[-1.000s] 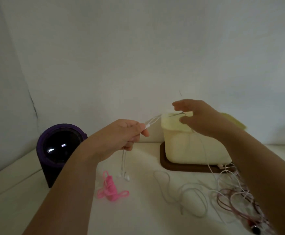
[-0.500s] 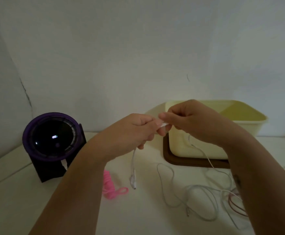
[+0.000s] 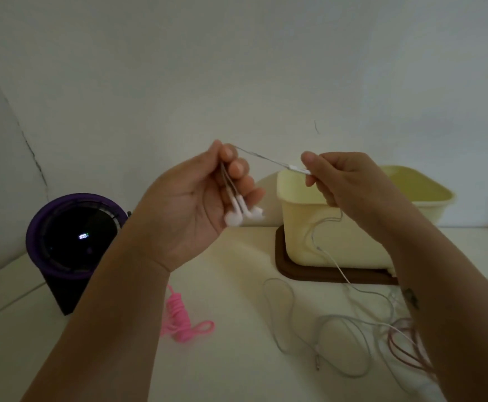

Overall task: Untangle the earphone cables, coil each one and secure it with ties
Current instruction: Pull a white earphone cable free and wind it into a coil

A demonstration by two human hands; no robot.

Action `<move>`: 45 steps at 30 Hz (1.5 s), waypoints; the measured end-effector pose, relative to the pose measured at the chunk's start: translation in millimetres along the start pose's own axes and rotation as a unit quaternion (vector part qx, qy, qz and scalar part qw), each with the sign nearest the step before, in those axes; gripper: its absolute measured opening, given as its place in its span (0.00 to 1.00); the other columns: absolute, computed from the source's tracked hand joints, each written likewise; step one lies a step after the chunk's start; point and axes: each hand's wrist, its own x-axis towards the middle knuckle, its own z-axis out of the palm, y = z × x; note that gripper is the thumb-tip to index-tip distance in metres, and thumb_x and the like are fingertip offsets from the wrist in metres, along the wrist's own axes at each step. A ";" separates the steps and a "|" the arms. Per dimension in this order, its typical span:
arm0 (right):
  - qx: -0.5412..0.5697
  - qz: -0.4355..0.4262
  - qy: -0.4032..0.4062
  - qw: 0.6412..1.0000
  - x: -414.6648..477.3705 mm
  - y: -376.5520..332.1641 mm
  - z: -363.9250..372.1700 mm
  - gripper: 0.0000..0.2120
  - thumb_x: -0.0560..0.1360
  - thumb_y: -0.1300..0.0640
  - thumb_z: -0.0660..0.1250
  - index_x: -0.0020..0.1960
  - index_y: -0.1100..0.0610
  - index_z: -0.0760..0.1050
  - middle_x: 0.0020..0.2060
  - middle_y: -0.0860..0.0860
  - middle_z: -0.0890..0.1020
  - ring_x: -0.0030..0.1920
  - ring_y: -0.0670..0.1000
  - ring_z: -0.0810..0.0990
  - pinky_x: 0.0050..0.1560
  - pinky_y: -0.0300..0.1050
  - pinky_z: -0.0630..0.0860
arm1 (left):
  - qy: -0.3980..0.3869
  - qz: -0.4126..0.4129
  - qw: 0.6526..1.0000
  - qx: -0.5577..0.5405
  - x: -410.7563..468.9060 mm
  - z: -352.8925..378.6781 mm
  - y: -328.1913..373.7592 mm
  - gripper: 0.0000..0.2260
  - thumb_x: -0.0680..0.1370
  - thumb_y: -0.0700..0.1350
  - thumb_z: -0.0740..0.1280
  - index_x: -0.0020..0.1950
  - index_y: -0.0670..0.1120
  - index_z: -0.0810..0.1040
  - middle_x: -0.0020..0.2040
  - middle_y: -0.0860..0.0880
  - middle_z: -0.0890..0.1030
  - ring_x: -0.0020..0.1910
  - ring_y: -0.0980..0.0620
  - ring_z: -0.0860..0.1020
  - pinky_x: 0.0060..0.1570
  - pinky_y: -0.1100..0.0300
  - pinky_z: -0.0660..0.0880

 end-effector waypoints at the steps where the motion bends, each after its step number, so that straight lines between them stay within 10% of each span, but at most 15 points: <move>1: 0.002 0.002 -0.004 1.000 -0.9 0.2 3.2 0.20 0.77 0.44 0.61 0.30 0.53 0.74 0.19 0.42 0.66 0.23 0.44 0.60 0.29 0.40 0.60 | 0.011 0.014 1.000 -0.022 -0.4 2.6 2.9 0.15 0.77 0.47 0.57 0.36 0.47 0.79 0.33 0.53 0.79 0.35 0.57 0.81 0.46 0.59 0.80; 18: -0.202 -0.101 -0.157 0.961 -26.0 -21.2 48.2 0.15 0.79 0.48 0.59 0.39 0.54 0.77 0.20 0.44 0.70 0.24 0.38 0.70 0.29 0.31 0.65 | 0.338 0.185 0.922 -0.034 15.4 -25.0 -18.0 0.09 0.82 0.42 0.57 0.50 0.43 0.76 0.45 0.48 0.83 0.44 0.54 0.82 0.44 0.62 0.80; 26: -0.253 -0.150 -0.137 0.946 -35.4 -44.9 16.4 0.13 0.76 0.50 0.62 0.38 0.55 0.77 0.26 0.45 0.74 0.29 0.41 0.71 0.32 0.32 0.66 | 0.250 0.073 0.952 0.160 14.8 -18.3 -38.0 0.08 0.81 0.41 0.59 0.51 0.42 0.78 0.44 0.50 0.85 0.45 0.56 0.83 0.37 0.69 0.76; 32: -0.184 -0.156 -0.115 0.964 -37.4 -53.4 4.8 0.12 0.76 0.49 0.63 0.40 0.53 0.80 0.23 0.38 0.75 0.25 0.39 0.73 0.26 0.29 0.66 | 0.181 0.027 0.935 0.304 13.6 -6.4 -50.5 0.10 0.79 0.43 0.61 0.52 0.42 0.80 0.40 0.50 0.84 0.42 0.55 0.81 0.53 0.58 0.78; 45: -0.169 -0.147 -0.073 0.972 -35.5 -52.4 -3.3 0.12 0.76 0.48 0.63 0.36 0.50 0.78 0.24 0.39 0.75 0.25 0.40 0.71 0.27 0.30 0.67 | 0.152 -0.008 0.972 0.180 15.9 9.2 -56.4 0.12 0.81 0.43 0.57 0.55 0.41 0.79 0.44 0.51 0.84 0.47 0.56 0.82 0.57 0.54 0.77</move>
